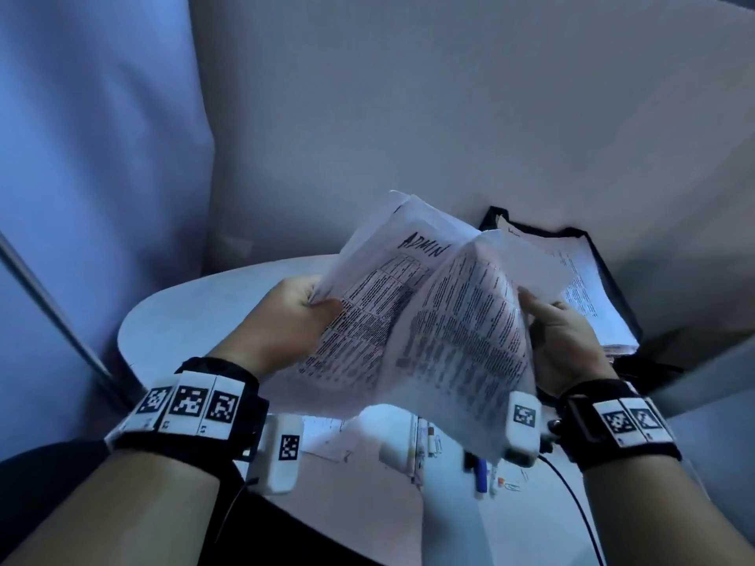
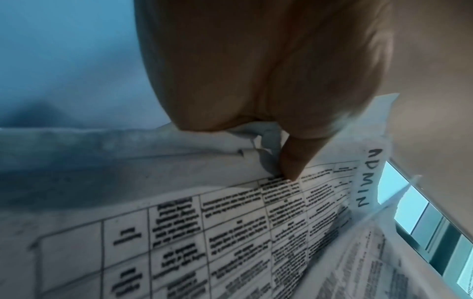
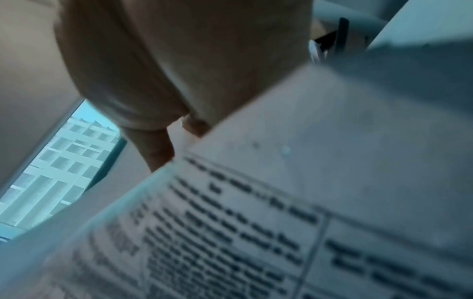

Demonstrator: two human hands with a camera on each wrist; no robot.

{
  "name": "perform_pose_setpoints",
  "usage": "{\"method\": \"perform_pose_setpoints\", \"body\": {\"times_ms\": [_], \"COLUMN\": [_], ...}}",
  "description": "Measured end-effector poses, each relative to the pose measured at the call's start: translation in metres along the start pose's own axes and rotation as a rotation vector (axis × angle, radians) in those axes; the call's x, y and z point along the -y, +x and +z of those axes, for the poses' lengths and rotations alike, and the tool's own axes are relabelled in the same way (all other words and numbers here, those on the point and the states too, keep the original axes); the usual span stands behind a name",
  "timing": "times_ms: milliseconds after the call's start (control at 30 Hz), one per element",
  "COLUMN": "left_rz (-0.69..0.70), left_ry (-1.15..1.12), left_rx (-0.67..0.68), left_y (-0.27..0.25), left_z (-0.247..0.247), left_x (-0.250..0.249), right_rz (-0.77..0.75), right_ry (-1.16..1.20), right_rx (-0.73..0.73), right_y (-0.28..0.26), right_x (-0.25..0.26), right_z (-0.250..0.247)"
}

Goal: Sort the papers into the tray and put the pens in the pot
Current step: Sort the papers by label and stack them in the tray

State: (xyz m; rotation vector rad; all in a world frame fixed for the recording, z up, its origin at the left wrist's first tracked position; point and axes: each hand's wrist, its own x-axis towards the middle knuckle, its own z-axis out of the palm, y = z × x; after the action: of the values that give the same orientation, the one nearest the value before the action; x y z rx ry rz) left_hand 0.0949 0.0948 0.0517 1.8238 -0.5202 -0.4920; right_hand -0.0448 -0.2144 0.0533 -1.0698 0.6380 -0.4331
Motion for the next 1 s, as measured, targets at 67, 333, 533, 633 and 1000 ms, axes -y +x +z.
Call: {"method": "perform_pose_setpoints", "body": {"times_ms": [67,333,533,633,1000], "left_rz": [-0.001,-0.081,-0.119,-0.09,-0.034], "left_ry": [0.004,0.033,-0.023,0.278,0.472], "left_rx": [0.02,0.006,-0.138,-0.226,-0.532], "left_y": [0.001,0.001,0.002,0.004,0.003], "left_z": [0.002,0.005,-0.001,-0.005,-0.023], "left_x": [0.0,0.001,-0.003,0.003,0.001], "right_rz": [0.02,0.08,-0.013,-0.003,0.301], "right_ry": [0.047,0.095,-0.03,-0.051,-1.342], "right_rx": [-0.042,-0.015,-0.138,-0.164,-0.027], "right_y": [0.004,0.004,0.021,0.034,0.051], "right_x": [-0.014,-0.071,-0.097,-0.11,-0.194], "right_z": [0.005,0.052,0.089,0.099,0.108]}}
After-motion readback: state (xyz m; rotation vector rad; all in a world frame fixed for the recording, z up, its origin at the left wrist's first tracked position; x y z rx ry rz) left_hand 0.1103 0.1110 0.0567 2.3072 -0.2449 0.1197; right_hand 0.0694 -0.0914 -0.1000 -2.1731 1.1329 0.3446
